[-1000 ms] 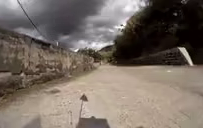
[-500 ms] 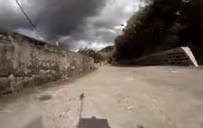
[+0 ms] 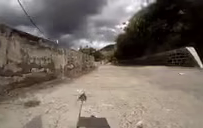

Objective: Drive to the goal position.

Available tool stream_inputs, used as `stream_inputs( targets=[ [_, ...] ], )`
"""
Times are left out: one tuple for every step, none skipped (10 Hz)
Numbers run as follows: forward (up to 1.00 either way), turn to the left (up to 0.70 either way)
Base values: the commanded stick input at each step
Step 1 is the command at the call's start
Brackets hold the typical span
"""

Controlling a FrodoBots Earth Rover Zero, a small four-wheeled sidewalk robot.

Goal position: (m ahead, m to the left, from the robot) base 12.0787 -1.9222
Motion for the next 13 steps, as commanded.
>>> stream_inputs(
  targets=[
    [0.70, 0.00],
    [0.70, 0.00],
    [0.70, 0.00],
    [0.70, 0.00],
    [0.70, 0.00],
    [0.70, 0.00],
    [0.70, 0.00],
    [0.70, 0.00],
    [0.70, 0.00],
    [0.70, 0.00],
    [0.70, 0.00],
    [0.70, 0.00],
    [0.70, 0.00]
  ],
)
